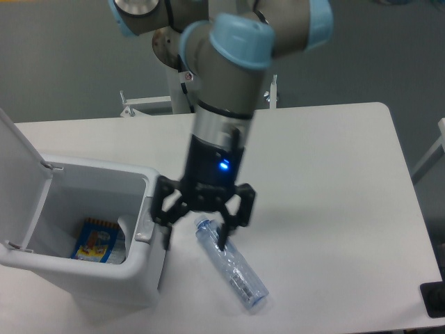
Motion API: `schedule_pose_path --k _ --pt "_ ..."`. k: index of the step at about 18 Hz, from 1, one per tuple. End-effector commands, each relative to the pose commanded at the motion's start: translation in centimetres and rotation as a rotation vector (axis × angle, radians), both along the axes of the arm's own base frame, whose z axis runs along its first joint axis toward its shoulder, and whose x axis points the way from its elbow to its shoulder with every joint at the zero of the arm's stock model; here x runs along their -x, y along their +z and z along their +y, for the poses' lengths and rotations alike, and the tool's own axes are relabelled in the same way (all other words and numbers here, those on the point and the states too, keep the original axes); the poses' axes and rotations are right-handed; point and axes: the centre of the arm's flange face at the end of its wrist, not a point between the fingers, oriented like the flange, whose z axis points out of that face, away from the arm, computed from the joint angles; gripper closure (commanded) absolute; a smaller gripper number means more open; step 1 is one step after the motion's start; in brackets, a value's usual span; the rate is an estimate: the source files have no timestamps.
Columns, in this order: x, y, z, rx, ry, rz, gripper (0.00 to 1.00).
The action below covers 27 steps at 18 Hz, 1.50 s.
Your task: Place the trash in the trash can
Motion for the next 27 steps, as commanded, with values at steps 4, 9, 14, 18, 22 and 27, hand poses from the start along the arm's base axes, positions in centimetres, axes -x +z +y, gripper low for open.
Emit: schedule_pose_path --k 4,9,14,18,22,27 --pt "4.6 -5.5 -1.1 0.077 0.065 -0.036 0.0" --pt "7.4 -9.7 -0.4 0.174 0.107 -0.028 0.0" --pt "9.2 -12.2 1.0 0.302 0.111 -0.105 0.0" --pt "8.9 -14.2 2.1 0.421 0.062 -0.135 0.0" --pt "9.0 -15.7 2.9 0.45 0.053 -0.145 0.0" --pt "8.7 -18.1 4.5 0.537 0.039 -0.134 0.0"
